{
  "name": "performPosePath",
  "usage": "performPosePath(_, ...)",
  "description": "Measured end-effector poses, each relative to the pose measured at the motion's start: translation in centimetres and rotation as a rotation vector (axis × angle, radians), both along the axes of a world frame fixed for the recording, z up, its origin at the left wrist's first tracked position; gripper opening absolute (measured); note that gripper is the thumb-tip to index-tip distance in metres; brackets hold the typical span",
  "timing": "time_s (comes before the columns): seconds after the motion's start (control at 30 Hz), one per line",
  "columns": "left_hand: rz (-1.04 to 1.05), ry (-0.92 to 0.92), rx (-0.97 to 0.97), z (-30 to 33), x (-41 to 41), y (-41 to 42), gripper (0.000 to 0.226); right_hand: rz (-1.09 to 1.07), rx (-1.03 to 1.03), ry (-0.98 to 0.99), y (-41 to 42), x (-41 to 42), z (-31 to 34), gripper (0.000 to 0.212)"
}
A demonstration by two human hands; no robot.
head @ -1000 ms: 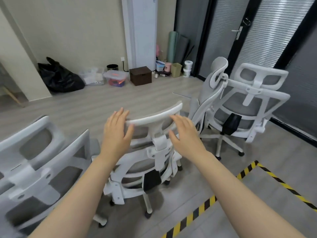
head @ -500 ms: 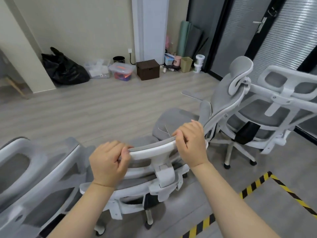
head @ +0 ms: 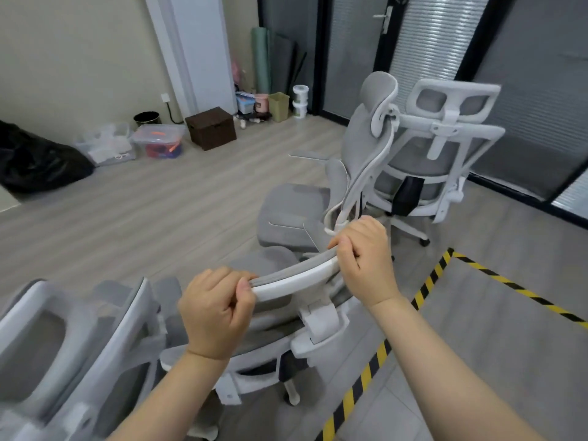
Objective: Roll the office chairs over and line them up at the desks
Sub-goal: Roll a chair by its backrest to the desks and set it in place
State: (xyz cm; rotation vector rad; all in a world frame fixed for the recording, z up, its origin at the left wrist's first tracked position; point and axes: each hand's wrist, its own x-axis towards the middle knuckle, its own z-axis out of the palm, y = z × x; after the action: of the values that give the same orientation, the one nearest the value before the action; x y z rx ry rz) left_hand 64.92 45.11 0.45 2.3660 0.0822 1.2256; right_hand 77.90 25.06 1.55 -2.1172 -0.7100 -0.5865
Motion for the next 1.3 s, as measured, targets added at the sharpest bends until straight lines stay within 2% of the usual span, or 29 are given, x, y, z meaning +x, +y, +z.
performPosePath(0.27,-0.252,-0.005,-0.083,-0.3,-1.8,-3.9,0.041,-0.224,-0.035,-0.095,-7.3,-7.8,-0.6,0.039)
performPosePath(0.53,-0.545,-0.024,-0.112,-0.1,0.0,-14.8,0.039,-0.513,-0.015,-0.122,-18.9,-12.7,-1.1,0.039)
performPosePath(0.93,-0.935,-0.007,-0.084,-0.8,8.7,-39.7,0.042,-0.909,0.01,-0.159,-42.2,-13.4,-1.1,0.035)
performPosePath(1.17,-1.053,0.129,-0.166,-1.1,14.9,-56.6,0.043,-1.045,-0.095,-0.127,-56.8,-12.2,-1.1,0.036)
performPosePath(1.3,-1.114,0.145,-0.178,-0.9,18.2,-66.8,0.042,-1.136,-0.092,-0.107,-64.7,-11.2,-1.0,0.034)
